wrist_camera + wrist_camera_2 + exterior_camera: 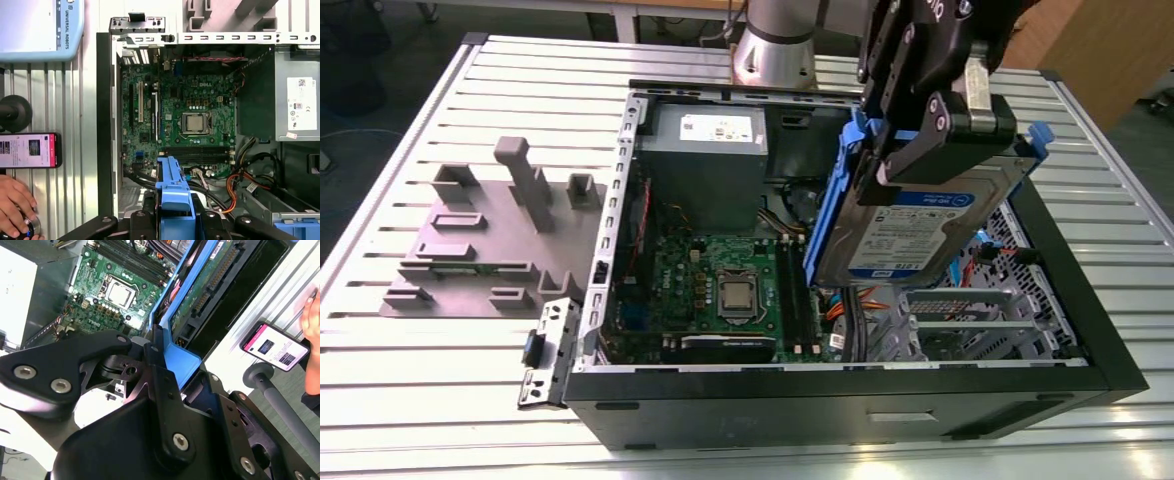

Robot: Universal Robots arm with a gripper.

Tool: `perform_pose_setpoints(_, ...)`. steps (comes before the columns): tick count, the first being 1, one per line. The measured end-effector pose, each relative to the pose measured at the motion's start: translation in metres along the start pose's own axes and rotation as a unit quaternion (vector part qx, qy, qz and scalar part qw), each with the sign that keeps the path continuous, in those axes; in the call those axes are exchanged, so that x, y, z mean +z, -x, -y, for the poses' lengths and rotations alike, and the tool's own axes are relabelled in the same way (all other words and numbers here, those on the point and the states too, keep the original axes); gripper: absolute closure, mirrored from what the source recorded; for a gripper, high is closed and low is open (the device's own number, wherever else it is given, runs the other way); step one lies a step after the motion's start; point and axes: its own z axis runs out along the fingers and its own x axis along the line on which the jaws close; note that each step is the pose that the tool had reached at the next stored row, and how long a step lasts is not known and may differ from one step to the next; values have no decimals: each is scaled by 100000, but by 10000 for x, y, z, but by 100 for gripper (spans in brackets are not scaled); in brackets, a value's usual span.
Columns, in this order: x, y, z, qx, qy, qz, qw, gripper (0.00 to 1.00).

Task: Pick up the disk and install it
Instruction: 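Insert the disk into the insertion slot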

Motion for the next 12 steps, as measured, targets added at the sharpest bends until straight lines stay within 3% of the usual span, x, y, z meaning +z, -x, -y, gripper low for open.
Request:
perform_pose_setpoints(6,4,2,61,1,13,3,100000,64)
perform_pose_setpoints(12,10,7,209,3,66,4,100000,64)
